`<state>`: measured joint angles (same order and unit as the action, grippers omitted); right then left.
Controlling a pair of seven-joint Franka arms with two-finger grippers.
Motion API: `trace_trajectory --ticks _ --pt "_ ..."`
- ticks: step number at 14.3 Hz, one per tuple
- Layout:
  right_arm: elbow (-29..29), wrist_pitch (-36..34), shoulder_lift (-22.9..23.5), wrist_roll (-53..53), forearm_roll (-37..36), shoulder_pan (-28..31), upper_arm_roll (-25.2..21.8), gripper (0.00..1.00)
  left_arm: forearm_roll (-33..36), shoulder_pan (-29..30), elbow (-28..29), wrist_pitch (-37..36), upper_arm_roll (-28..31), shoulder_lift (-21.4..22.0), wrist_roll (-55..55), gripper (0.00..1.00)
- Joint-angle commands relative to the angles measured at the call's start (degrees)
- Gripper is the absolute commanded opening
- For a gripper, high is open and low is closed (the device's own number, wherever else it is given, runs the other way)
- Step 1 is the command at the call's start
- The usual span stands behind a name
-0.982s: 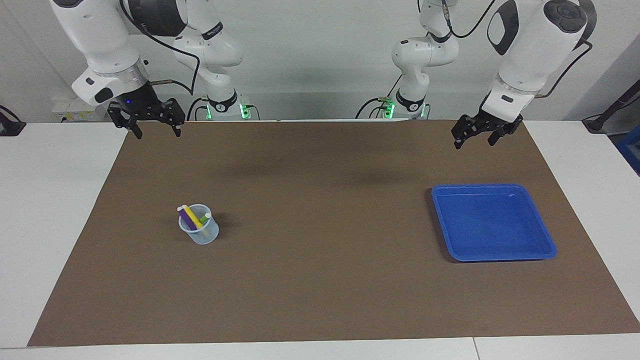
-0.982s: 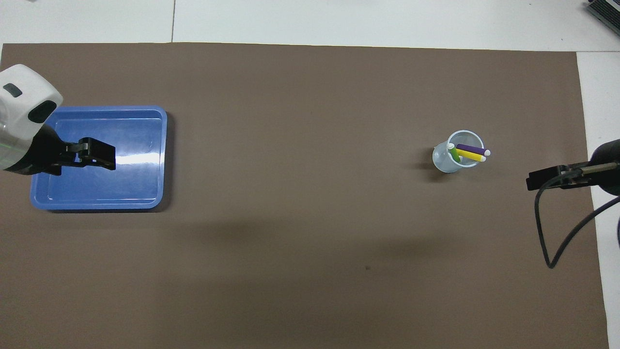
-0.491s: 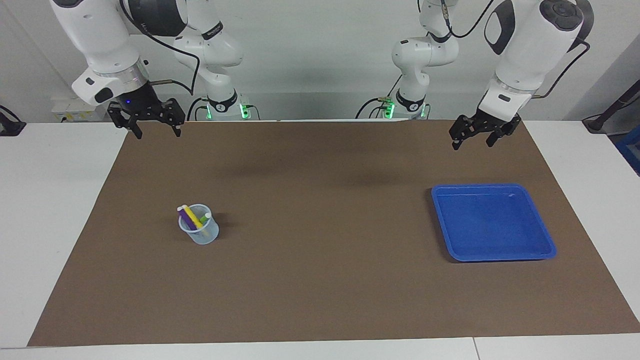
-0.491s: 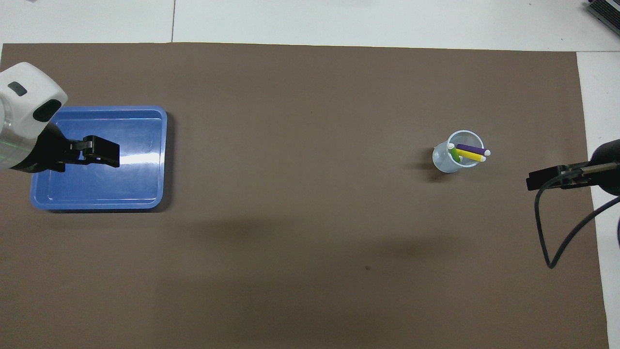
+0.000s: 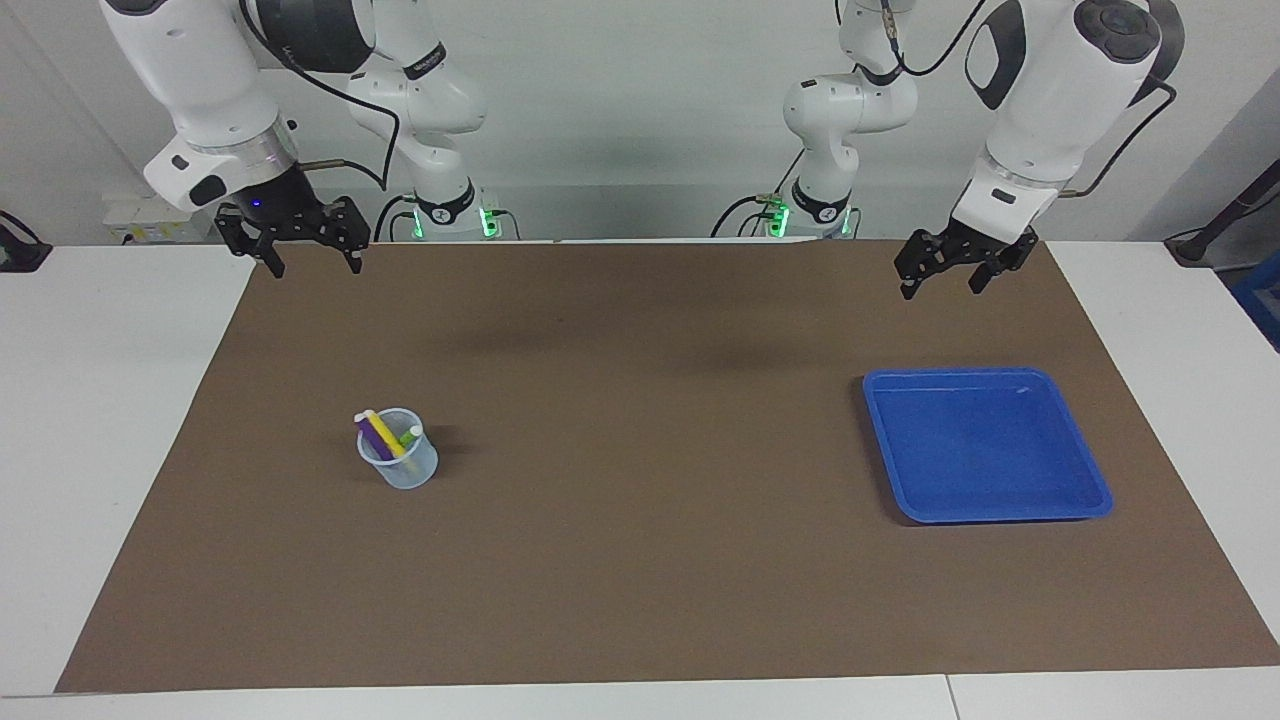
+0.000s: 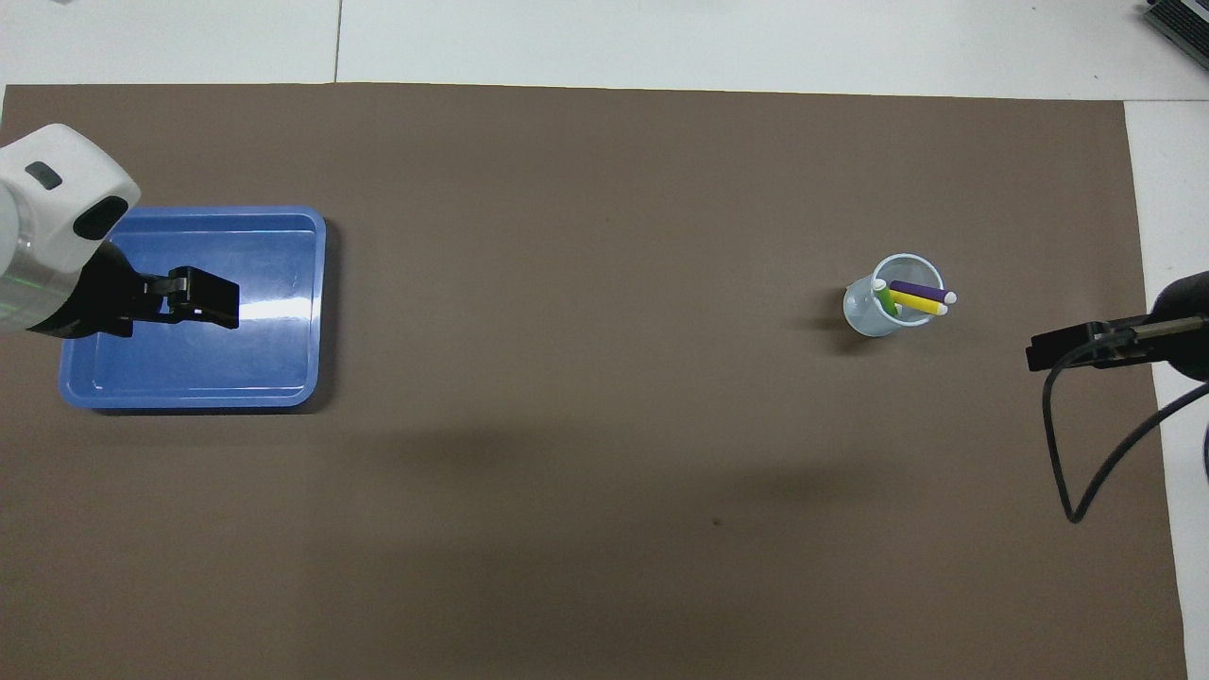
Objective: Right arm passes pens to left for tray arrangement
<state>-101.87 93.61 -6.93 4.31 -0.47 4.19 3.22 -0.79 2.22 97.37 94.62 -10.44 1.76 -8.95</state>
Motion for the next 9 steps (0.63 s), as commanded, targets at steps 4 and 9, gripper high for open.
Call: trace_trajectory --ticks 4,9 --pt "-0.5 -0.2 -0.9 1.8 0.6 0.7 0.2 1.00 -0.5 -0.3 0.7 1.4 0.6 1.0 -0.2 1.00" --pt "-0.5 -0.2 -0.9 1.8 0.6 0.7 0.2 1.00 -0.5 -0.6 0.6 1.4 0.6 1.0 0.1 1.00"
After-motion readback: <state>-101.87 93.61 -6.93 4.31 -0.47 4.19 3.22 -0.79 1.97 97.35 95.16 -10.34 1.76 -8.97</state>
